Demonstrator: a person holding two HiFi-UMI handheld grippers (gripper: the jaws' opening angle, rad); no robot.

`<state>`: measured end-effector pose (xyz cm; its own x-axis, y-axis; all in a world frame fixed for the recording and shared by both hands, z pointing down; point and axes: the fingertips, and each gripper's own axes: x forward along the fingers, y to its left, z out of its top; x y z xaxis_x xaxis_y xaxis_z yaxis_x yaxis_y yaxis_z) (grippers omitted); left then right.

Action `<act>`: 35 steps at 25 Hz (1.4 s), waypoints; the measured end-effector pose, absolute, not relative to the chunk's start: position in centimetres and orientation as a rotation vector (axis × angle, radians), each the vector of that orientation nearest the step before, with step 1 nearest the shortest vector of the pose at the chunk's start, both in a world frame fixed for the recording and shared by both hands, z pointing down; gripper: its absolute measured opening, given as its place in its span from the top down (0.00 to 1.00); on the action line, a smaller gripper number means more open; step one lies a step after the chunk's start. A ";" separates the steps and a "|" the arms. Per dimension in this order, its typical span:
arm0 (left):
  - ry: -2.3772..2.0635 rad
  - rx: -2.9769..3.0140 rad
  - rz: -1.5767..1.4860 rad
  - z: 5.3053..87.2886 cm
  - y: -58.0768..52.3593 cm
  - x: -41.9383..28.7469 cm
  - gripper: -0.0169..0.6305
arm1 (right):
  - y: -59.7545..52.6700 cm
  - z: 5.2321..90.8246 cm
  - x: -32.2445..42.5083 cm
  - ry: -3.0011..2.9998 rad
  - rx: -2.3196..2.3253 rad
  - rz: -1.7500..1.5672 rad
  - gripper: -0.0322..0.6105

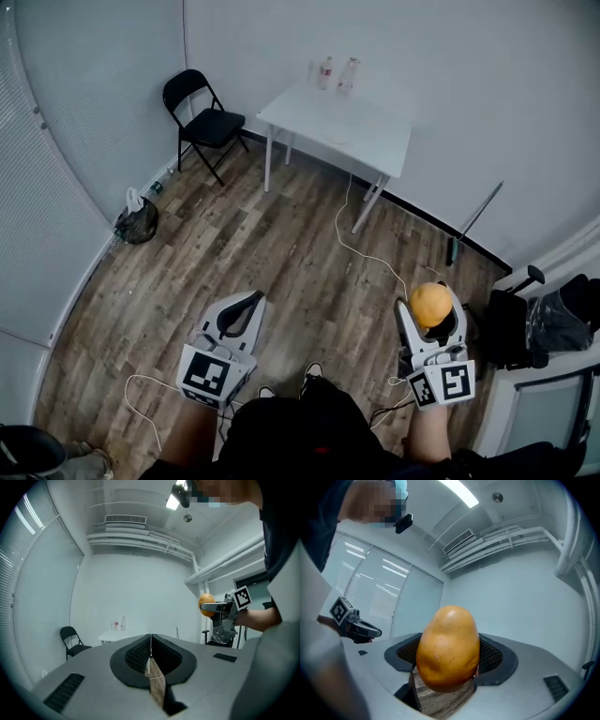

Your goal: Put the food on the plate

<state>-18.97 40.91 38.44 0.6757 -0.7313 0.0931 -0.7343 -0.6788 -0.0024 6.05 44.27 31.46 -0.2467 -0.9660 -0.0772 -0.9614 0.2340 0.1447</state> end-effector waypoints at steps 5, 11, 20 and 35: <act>-1.253 2.858 0.151 38.2 38.8 -19.5 0.94 | 41.2 32.0 5.5 -2.469 1.903 -0.223 0.39; -1.321 2.843 0.189 38.1 34.5 -20.2 0.94 | 35.5 32.1 4.6 -2.540 1.844 -0.241 0.39; -1.399 2.817 0.189 35.9 24.6 -15.6 0.94 | 24.5 31.9 9.0 -2.610 1.749 -0.240 0.39; -1.381 2.751 0.210 36.7 9.9 -2.0 0.94 | 9.5 36.0 22.1 -2.674 1.701 -0.066 0.39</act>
<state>-2.05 9.86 36.67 0.5907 -0.7935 0.1461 -0.8012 -0.5984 -0.0107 22.07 9.53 35.97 -0.4236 -0.9047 -0.0462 -0.9058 0.4232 0.0197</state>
